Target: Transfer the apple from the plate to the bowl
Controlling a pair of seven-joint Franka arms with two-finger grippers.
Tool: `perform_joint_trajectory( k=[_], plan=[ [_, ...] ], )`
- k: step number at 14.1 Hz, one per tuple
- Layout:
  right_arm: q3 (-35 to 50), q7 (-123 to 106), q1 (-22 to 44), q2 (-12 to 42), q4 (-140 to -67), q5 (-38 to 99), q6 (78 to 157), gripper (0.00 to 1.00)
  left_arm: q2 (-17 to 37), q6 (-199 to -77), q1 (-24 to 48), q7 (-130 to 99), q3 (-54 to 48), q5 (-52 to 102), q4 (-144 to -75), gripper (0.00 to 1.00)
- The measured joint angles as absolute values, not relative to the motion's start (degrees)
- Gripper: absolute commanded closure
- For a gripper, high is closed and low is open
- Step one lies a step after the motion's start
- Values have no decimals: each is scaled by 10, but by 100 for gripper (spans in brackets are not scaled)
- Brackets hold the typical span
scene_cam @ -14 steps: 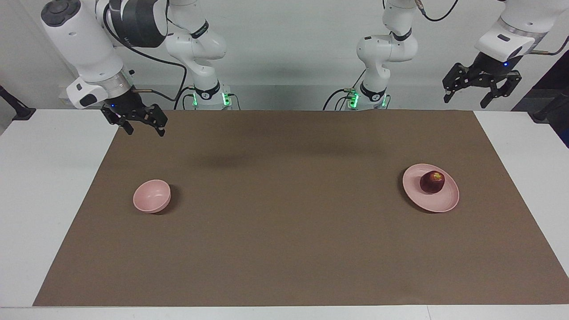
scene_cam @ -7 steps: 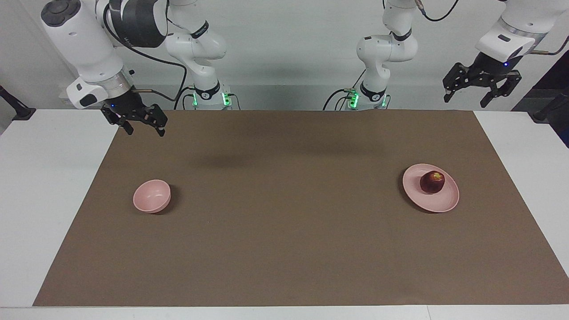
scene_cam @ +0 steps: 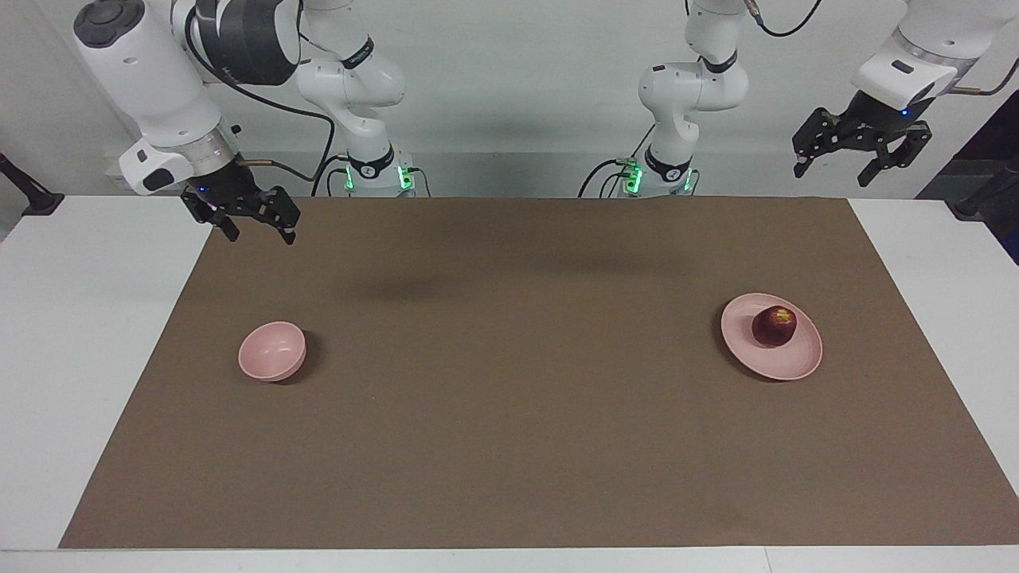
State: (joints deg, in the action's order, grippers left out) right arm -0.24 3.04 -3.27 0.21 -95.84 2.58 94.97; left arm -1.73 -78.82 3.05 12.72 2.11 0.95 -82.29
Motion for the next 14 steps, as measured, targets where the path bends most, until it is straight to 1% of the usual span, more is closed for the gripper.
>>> perform_joint_trajectory(
  k=[9, 14],
  plan=[
    [-2, 30, -33, 2, -958, 26, 950, 0, -17, -807, 27, 127, 21, 9, -823, 0],
    [-2, 30, -33, 2, -958, 26, 950, 0, -17, -822, 26, 127, 22, 9, -836, 0]
  ],
)
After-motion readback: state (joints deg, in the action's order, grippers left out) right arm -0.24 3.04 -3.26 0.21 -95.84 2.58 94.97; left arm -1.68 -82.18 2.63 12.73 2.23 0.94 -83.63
